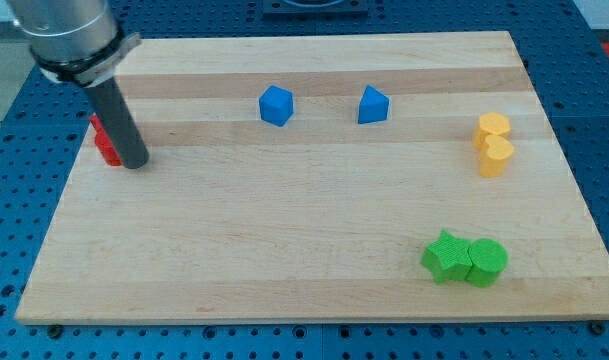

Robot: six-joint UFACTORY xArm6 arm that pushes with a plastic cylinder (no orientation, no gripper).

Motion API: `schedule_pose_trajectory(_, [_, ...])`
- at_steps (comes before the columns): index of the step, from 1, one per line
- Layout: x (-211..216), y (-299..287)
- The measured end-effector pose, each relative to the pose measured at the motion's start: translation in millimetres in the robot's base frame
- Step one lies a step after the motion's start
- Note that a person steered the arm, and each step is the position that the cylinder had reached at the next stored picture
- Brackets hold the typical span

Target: Slide the blue triangle slightly down

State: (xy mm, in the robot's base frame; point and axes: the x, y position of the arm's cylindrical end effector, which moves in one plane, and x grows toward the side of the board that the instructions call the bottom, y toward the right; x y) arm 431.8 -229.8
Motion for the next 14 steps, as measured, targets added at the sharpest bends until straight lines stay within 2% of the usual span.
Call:
schedule_pose_trajectory(1, [1,20])
schedule_pose_trajectory(3, [0,187])
schedule_pose_trajectory(6, [-64,378])
schedule_pose_trajectory(7, [-78,368])
schedule_pose_trajectory(8, [-89,310])
schedule_pose_trajectory(9, [-79,267])
schedule_pose_trajectory(10, [-64,265])
schedule_pose_trajectory(11, [-91,266])
schedule_pose_trajectory(12, [-102,234])
schedule_pose_trajectory(14, [-34,229])
